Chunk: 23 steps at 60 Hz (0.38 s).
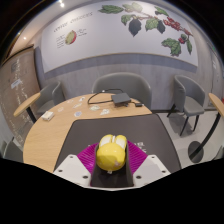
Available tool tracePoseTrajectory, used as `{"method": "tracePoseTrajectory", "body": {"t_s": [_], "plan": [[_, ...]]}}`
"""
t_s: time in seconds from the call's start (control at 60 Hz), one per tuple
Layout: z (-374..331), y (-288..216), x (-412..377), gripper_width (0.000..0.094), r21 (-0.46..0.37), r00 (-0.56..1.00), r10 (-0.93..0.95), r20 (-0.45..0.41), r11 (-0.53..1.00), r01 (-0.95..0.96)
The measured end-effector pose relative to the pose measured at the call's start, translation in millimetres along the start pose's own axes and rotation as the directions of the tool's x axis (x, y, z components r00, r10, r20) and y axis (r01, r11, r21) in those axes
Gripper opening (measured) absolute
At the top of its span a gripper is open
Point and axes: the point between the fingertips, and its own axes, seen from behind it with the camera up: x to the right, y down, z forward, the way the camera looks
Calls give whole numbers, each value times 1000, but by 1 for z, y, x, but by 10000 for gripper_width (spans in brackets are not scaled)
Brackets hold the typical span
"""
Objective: Arrange mouse
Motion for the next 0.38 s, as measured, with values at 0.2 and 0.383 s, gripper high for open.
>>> {"method": "tracePoseTrajectory", "body": {"t_s": [0.2,0.383], "plan": [[-27,12,-7,852,-42,993,-94,75,994,97],[-101,23,-2,855,15,982,-137,130,991,136]]}}
